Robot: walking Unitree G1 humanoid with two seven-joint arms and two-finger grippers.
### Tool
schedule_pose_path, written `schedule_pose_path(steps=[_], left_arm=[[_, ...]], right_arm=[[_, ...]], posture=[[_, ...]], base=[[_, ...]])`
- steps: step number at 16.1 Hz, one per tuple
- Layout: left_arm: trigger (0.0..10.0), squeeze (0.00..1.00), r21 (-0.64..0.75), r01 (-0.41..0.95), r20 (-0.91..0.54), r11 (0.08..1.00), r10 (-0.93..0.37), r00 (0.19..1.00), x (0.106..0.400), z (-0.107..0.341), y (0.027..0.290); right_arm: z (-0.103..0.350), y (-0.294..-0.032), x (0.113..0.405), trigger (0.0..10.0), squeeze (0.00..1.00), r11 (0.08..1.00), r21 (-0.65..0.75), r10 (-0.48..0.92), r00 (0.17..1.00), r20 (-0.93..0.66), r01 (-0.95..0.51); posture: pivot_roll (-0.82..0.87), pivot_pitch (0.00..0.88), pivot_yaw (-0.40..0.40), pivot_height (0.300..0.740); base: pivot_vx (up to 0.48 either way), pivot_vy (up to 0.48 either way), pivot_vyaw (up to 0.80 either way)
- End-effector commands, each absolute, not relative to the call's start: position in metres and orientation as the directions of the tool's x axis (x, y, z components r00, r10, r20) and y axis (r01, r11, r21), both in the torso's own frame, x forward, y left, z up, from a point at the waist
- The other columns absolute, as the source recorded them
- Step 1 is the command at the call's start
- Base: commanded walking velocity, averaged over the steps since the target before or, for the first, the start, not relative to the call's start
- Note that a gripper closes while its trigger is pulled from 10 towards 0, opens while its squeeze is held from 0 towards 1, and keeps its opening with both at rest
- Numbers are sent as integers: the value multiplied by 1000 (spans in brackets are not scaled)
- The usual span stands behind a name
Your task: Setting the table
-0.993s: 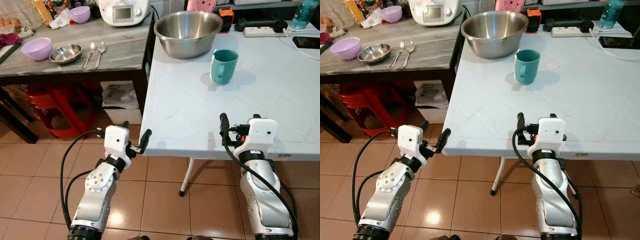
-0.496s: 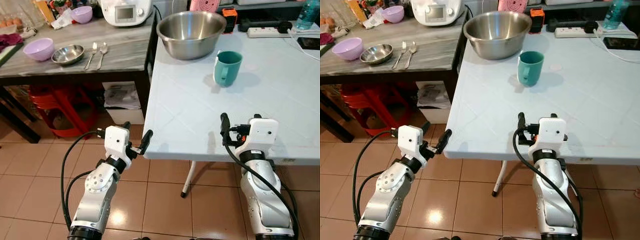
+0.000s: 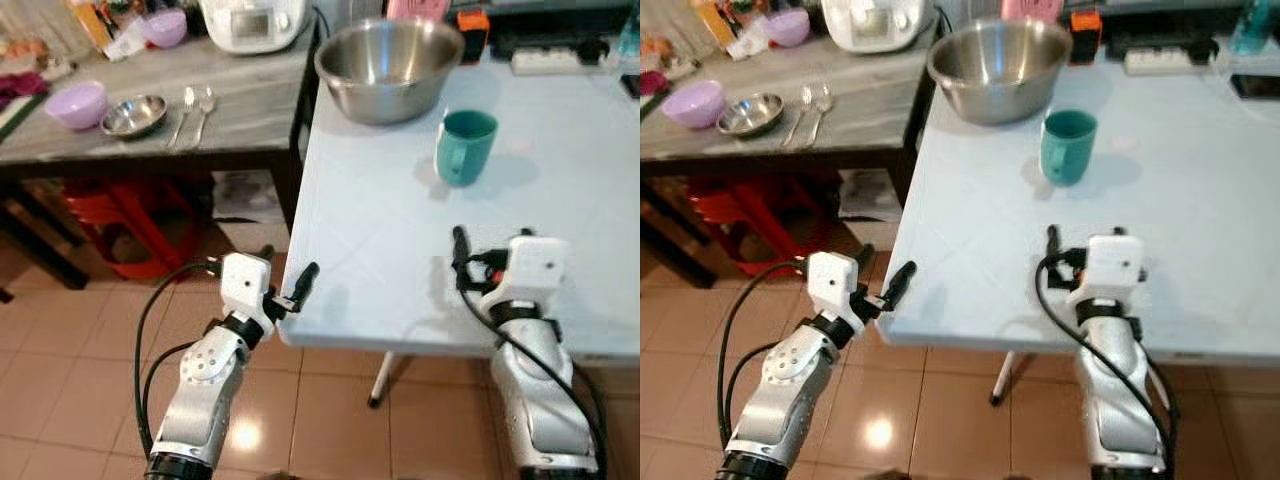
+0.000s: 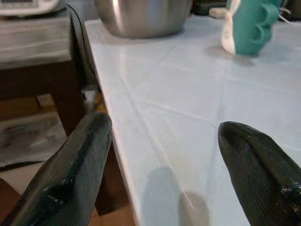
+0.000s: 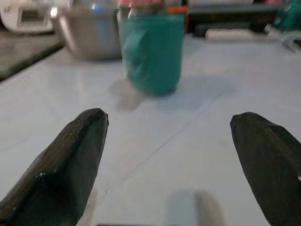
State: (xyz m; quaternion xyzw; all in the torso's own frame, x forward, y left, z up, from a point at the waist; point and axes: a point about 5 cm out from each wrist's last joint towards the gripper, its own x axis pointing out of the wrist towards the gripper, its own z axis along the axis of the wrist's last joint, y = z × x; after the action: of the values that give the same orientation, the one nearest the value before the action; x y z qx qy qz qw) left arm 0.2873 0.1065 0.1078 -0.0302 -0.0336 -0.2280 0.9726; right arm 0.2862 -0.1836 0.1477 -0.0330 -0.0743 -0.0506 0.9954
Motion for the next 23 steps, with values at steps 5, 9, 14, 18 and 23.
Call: schedule_pose_path(steps=[5,9,14,18,23], left_arm=[[10000,0,-28,415,43,909,-414,909,286,103,119],[10000,0,-38,420,38,907,-419,907,283,101,119],[10000,0,-47,519,-3,854,-519,855,264,92,121],[10000,0,-39,531,-12,846,-532,847,253,94,125],[10000,0,-35,521,-31,853,-522,852,246,97,131]], right_arm=[[149,-173,287,10000,0,996,-36,-73,985,158,79],[149,-176,287,10000,0,992,-58,-98,982,162,109],[157,-190,299,10000,0,979,-99,-156,971,183,176],[169,-193,316,10000,0,978,-129,-135,969,206,163],[181,-184,341,10000,0,982,-106,-129,966,223,155]], posture=[[-128,134,114,740],[-127,136,110,740],[-114,173,104,740],[-80,218,116,740],[-44,260,142,740]], base=[[0,0,0],[0,0,0],[0,0,0],[0,0,0],[0,0,0]])
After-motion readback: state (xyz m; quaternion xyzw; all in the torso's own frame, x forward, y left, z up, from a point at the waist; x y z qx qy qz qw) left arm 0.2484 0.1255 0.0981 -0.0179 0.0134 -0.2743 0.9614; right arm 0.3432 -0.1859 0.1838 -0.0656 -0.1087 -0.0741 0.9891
